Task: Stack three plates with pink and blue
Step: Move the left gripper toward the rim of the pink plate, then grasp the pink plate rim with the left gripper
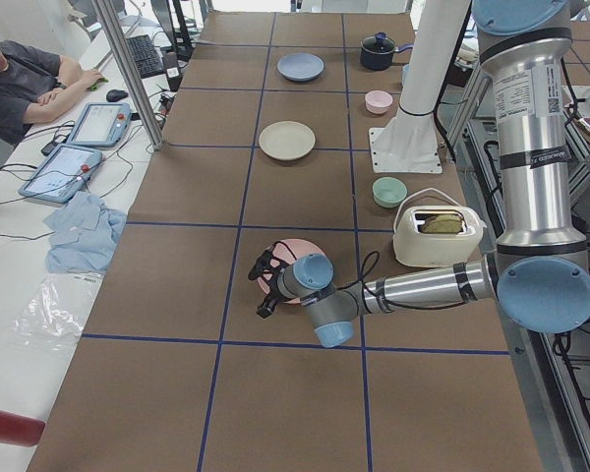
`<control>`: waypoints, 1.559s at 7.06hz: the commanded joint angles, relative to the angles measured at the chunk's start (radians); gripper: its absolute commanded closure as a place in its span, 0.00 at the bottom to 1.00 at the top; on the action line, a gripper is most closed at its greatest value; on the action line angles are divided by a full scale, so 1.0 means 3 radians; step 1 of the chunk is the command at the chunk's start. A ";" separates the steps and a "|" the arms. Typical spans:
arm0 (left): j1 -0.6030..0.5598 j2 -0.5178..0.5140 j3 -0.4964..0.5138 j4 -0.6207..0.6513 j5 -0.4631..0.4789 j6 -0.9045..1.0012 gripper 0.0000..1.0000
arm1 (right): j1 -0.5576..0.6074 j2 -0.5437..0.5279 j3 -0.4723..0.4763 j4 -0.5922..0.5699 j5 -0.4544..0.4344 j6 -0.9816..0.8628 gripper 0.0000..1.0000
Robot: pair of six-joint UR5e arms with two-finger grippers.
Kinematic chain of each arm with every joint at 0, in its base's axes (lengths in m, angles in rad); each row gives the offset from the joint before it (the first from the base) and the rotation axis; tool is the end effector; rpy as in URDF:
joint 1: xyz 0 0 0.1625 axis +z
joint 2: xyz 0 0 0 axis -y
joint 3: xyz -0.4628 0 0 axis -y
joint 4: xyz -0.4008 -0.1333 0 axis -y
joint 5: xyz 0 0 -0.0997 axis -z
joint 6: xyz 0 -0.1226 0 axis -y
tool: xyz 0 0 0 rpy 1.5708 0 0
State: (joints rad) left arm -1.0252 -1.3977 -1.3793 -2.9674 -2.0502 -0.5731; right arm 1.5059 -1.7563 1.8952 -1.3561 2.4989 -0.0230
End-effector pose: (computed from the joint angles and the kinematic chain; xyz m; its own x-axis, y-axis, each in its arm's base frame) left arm 0.1623 -0.4153 0.7315 0.6090 0.4334 -0.6643 0.0761 0.8017 0.5929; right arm 0.0072 -0.4319 0.5963 0.5786 -0.3369 0.7428 0.0742 0.9287 0.3635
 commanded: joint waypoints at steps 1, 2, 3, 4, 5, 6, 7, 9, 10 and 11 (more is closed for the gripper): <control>0.0297 0.0011 0.0077 -0.0192 0.0227 -0.0272 0.05 | 0.0002 0.0000 0.0003 0.0000 0.0000 0.0000 0.00; 0.0364 0.0011 0.0098 -0.0202 0.0299 -0.0288 0.22 | 0.0002 0.0000 0.0003 0.0000 0.0000 0.0000 0.00; 0.0380 0.0011 0.0093 -0.0202 0.0314 -0.0309 0.64 | 0.0002 0.0000 0.0003 0.0000 0.0000 0.0000 0.00; 0.0385 0.0011 0.0093 -0.0212 0.0310 -0.0309 1.00 | 0.0002 -0.0005 0.0003 0.0000 0.0000 0.0000 0.00; 0.0385 0.0011 0.0093 -0.0329 0.0310 -0.0299 1.00 | 0.0002 0.0000 0.0003 0.0000 0.0000 0.0000 0.00; 0.0380 0.0011 0.0073 -0.0371 0.0274 -0.0314 1.00 | 0.0002 0.0000 0.0003 0.0000 0.0000 0.0000 0.00; 0.0370 0.0011 0.0022 -0.0366 0.0243 -0.0314 1.00 | 0.0002 0.0000 0.0003 0.0000 0.0000 0.0000 0.00; 0.0299 -0.0035 -0.0152 -0.0315 -0.0215 -0.0319 1.00 | 0.0002 -0.0005 0.0003 0.0000 0.0000 0.0000 0.00; 0.0217 -0.0086 -0.0188 -0.0279 -0.0334 -0.0324 1.00 | 0.0002 -0.0005 -0.0002 0.0000 0.0000 0.0000 0.00; 0.0166 -0.0127 -0.0416 -0.0026 -0.0471 -0.0324 1.00 | 0.0002 0.0000 -0.0002 0.0000 0.0000 0.0000 0.00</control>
State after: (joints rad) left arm -0.9548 -1.4211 -1.4474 -3.0349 -2.1412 -0.6696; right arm 1.5064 -1.7576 1.8951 -1.3561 2.4989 -0.0230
